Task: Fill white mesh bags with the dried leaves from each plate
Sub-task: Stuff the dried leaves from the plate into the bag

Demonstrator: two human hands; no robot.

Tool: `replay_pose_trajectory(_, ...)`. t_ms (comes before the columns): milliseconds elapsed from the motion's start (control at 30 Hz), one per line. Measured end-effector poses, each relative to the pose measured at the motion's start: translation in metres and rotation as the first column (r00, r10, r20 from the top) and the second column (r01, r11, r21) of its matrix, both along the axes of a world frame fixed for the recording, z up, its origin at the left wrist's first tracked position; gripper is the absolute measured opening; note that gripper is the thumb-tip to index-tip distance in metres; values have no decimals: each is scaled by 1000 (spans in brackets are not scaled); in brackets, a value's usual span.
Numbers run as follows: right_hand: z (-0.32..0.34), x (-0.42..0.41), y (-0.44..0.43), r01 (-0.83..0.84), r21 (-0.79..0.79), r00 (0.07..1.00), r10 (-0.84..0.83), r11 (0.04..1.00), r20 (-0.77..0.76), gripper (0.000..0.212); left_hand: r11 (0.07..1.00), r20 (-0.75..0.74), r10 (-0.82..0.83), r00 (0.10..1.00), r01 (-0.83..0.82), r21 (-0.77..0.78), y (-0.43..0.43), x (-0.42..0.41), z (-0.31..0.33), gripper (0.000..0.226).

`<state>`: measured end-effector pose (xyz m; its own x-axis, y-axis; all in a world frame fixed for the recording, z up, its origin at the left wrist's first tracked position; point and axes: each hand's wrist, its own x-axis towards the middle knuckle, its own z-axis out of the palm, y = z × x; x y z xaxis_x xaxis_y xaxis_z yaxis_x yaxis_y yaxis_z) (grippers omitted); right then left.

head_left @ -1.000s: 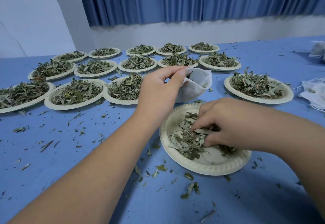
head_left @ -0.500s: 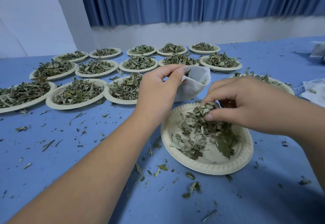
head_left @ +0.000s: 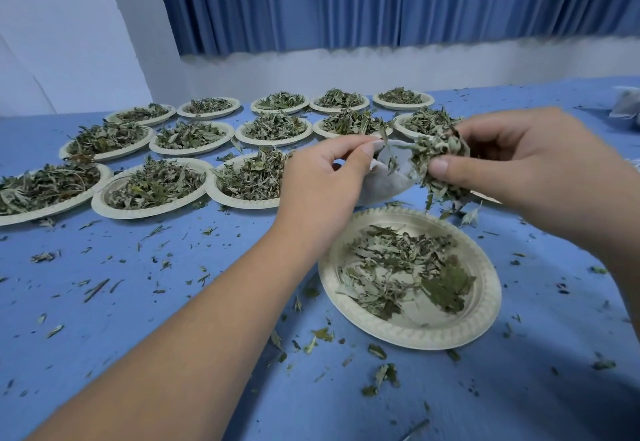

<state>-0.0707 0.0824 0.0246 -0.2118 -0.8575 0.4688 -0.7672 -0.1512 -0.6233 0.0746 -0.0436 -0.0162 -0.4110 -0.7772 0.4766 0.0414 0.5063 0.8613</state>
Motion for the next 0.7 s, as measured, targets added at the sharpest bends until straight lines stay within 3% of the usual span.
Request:
replay_pose_trajectory(233,3,5,3,166,48,979,-159,985,-128,23,999,29,25,999,-23,-47,4,-2,-2,17)
replay_pose_trajectory(533,0,14,-2,351,184,854,-233,918,-465,34,928,137,83,987,-26,-373,15,-9,-9,15)
replay_pose_trajectory(700,-5,19,-6,407,169,795,-257,898,-550,32,919,170,63,983,9,-395,20,-13,-10,16)
